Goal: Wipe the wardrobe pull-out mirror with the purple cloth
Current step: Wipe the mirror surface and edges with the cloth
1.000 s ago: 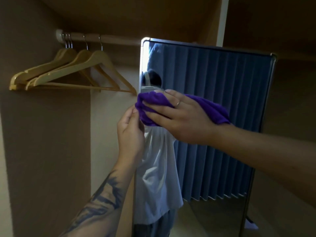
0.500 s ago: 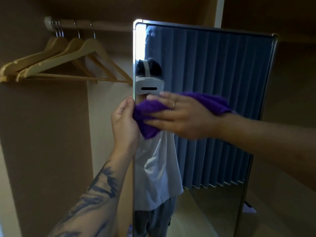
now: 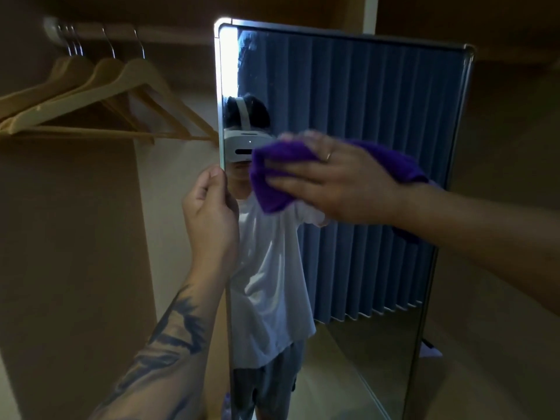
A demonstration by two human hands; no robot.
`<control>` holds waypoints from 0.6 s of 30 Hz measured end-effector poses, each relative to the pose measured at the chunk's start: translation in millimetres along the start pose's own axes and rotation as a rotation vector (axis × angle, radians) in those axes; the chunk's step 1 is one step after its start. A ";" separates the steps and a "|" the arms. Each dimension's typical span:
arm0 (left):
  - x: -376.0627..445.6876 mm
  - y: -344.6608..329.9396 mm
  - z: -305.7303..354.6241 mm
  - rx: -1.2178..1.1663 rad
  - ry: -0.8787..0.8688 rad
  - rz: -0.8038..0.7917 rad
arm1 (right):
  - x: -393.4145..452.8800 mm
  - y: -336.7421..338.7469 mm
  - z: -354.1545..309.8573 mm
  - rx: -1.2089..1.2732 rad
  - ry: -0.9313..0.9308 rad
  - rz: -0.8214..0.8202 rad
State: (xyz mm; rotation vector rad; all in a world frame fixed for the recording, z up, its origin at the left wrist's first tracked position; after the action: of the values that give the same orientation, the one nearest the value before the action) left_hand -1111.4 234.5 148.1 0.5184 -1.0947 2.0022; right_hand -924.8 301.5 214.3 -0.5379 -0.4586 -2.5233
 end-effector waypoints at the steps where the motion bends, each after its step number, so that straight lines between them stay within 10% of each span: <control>1: 0.5 0.8 -0.2 0.013 -0.002 0.006 | 1.5 1.2 9.5 -0.023 -0.102 0.005; 4: -1.7 1.2 0.6 0.020 0.023 0.021 | -6.8 -0.9 -1.8 -0.063 -0.261 0.035; 10: -5.3 -1.7 3.1 0.013 0.004 0.042 | -33.2 -2.6 -38.4 0.036 0.107 0.009; 18: -3.2 1.3 1.2 0.021 -0.017 0.019 | -14.1 0.2 0.8 -0.064 -0.188 0.065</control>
State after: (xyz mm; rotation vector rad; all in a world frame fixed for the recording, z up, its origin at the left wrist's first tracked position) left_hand -1110.5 231.7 146.0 0.5389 -1.0945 2.0312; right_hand -913.3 307.5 208.6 -0.8069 -0.4216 -2.4423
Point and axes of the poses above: each hand's wrist, its own x-axis towards the middle knuckle, its own y-axis out of the back of the hand, z = x × y, the point moved 4 cm from there along x, towards the middle knuckle
